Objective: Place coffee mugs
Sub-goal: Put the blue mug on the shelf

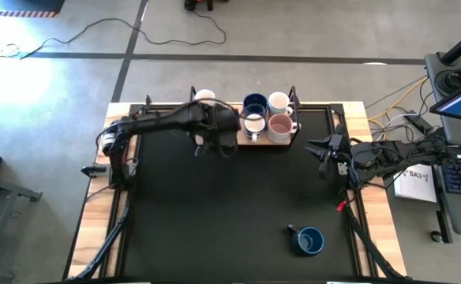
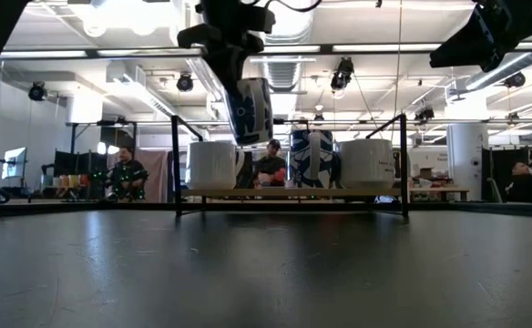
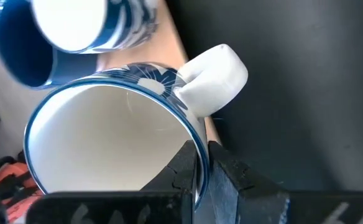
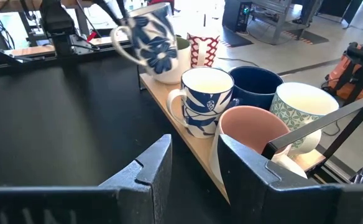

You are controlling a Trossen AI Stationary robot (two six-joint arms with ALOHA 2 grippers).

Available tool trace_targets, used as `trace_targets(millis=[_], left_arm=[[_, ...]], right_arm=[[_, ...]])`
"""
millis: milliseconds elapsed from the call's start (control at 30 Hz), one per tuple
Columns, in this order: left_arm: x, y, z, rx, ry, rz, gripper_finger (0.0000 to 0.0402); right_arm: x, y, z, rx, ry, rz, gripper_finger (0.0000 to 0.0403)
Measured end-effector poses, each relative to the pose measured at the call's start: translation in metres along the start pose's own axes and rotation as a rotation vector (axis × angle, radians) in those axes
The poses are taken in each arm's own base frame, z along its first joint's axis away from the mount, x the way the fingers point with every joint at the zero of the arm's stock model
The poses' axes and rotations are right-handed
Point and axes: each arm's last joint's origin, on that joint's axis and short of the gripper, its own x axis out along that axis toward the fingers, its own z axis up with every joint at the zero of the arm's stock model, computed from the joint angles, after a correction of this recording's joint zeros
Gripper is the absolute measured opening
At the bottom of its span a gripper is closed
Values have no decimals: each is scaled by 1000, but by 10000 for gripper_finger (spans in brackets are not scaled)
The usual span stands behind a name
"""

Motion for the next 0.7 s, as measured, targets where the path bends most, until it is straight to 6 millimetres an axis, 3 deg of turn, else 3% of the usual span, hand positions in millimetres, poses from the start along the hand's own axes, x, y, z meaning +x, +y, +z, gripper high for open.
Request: trace_targets(millis=[700], left_arm=[[14, 73, -37, 155, -45, 151, 7]], right_arm=[[0, 0, 0, -1, 1, 0, 121]])
